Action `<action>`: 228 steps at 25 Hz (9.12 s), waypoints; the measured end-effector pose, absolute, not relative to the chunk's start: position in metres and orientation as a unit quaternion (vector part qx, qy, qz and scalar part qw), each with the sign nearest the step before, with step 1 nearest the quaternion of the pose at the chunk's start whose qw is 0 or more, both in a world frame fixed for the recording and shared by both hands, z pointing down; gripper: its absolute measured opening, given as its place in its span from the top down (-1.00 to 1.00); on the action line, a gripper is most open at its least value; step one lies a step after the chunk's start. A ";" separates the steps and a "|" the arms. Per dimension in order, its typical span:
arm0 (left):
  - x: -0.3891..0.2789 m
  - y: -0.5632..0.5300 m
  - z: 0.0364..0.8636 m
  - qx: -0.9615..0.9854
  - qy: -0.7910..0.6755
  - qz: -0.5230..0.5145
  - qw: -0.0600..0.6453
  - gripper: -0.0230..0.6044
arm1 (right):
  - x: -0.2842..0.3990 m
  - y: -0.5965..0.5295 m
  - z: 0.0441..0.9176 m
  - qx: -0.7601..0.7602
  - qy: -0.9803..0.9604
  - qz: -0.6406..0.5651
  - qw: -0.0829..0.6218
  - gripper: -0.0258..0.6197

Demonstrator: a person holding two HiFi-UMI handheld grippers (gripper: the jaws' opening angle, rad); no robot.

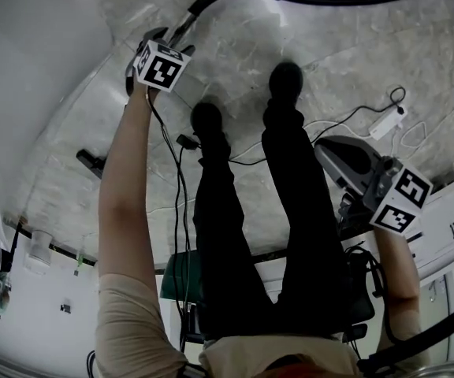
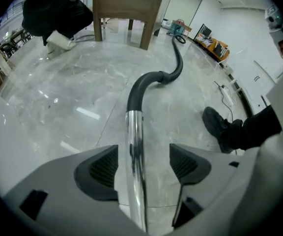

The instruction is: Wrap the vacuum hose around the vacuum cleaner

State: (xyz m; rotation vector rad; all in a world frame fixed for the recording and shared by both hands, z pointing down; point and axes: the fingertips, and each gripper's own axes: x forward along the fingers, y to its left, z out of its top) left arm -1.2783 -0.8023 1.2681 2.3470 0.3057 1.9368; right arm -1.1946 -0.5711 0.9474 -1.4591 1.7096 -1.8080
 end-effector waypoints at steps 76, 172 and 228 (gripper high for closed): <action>-1.082 -0.533 0.697 0.878 0.319 0.355 -0.041 0.35 | -1.045 -0.586 0.565 -0.766 0.535 -0.282 0.217 0.52; -0.702 -0.263 0.466 0.784 0.536 0.307 -0.060 -0.06 | -0.683 -0.344 0.306 -0.787 0.595 -0.149 -0.065 0.51; -0.291 0.120 0.439 0.772 0.551 0.315 0.009 0.49 | -0.459 0.090 0.528 -0.842 0.219 -0.336 0.361 0.05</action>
